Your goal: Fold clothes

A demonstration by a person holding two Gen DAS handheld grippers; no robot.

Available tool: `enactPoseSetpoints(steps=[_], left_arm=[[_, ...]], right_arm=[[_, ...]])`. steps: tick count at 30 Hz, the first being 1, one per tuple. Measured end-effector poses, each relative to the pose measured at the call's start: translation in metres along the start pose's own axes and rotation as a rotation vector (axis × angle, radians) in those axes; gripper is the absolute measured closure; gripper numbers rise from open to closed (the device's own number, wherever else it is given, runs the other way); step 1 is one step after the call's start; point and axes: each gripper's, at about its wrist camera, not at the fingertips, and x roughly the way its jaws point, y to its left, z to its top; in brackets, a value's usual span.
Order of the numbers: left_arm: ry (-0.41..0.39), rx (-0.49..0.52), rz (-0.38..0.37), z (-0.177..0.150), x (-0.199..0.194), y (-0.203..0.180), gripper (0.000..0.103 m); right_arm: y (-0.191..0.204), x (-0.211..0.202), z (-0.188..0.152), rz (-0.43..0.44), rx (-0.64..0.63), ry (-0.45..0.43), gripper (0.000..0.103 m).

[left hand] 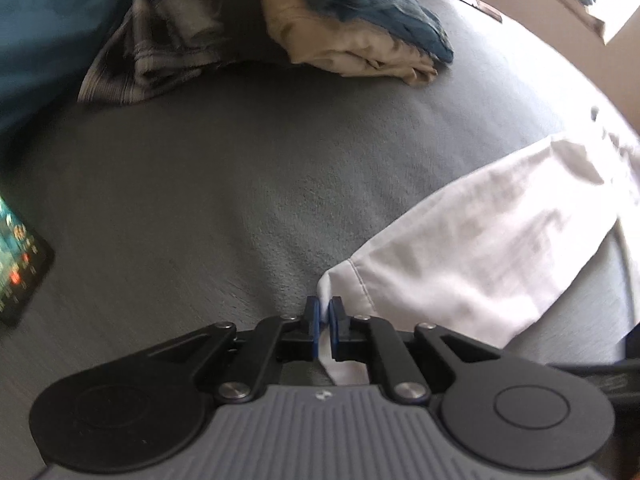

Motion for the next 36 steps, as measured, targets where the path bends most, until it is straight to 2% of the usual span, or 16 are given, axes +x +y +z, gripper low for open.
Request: enactPoseSetpoints(steps=[1, 5, 7, 9, 10, 12, 14, 15, 16, 17, 22, 24, 26, 29, 32, 36], left_arm=[[0.000, -0.026, -0.021, 0.001, -0.002, 0.003, 0.097], [-0.027, -0.089, -0.076, 0.006, -0.018, 0.013, 0.097], [-0.047, -0.094, -0.080, 0.007, -0.024, 0.016, 0.097], [-0.034, -0.082, -0.049, 0.004, -0.019, 0.017, 0.097], [-0.016, -0.072, -0.026, 0.002, -0.014, 0.017, 0.097], [0.012, -0.027, 0.068, -0.005, -0.005, 0.012, 0.094], [0.025, 0.023, 0.173, -0.012, 0.001, 0.006, 0.082], [0.012, 0.042, 0.205, -0.014, -0.001, 0.003, 0.077], [-0.005, 0.057, 0.223, -0.015, -0.005, -0.001, 0.075], [-0.022, 0.072, 0.240, -0.016, -0.009, -0.005, 0.074], [-0.186, 0.161, 0.276, -0.007, -0.032, -0.048, 0.069], [-0.238, 0.223, 0.223, -0.007, -0.029, -0.079, 0.067], [-0.253, 0.292, 0.163, -0.007, -0.015, -0.116, 0.067], [-0.225, 0.361, 0.127, -0.018, 0.013, -0.154, 0.068], [-0.130, 0.327, 0.129, -0.032, 0.045, -0.171, 0.071], [-0.140, 0.277, 0.169, -0.046, 0.054, -0.172, 0.072]], right_arm=[[-0.004, 0.005, -0.001, 0.024, 0.040, 0.009, 0.095], [-0.014, 0.000, -0.009, 0.346, 0.172, -0.019, 0.097], [-0.012, -0.001, -0.011, 0.380, 0.151, -0.034, 0.097], [-0.021, 0.007, -0.010, 0.315, 0.153, -0.014, 0.094], [-0.029, 0.013, -0.009, 0.246, 0.176, 0.009, 0.092], [-0.043, 0.022, -0.007, 0.123, 0.224, 0.059, 0.086], [-0.046, 0.013, -0.009, 0.150, 0.226, 0.061, 0.070], [-0.041, 0.003, -0.010, 0.148, 0.185, 0.054, 0.049], [-0.036, -0.007, -0.011, 0.144, 0.141, 0.047, 0.040], [-0.031, -0.017, -0.012, 0.140, 0.096, 0.040, 0.039], [-0.021, -0.097, -0.004, 0.100, -0.105, -0.034, 0.039], [-0.009, -0.140, 0.014, 0.058, -0.231, -0.148, 0.041], [0.011, -0.179, 0.044, -0.040, -0.397, -0.311, 0.045], [0.036, -0.224, 0.095, -0.214, -0.602, -0.508, 0.062], [0.048, -0.234, 0.157, -0.391, -0.715, -0.563, 0.077], [0.047, -0.207, 0.230, -0.586, -0.808, -0.491, 0.086]])
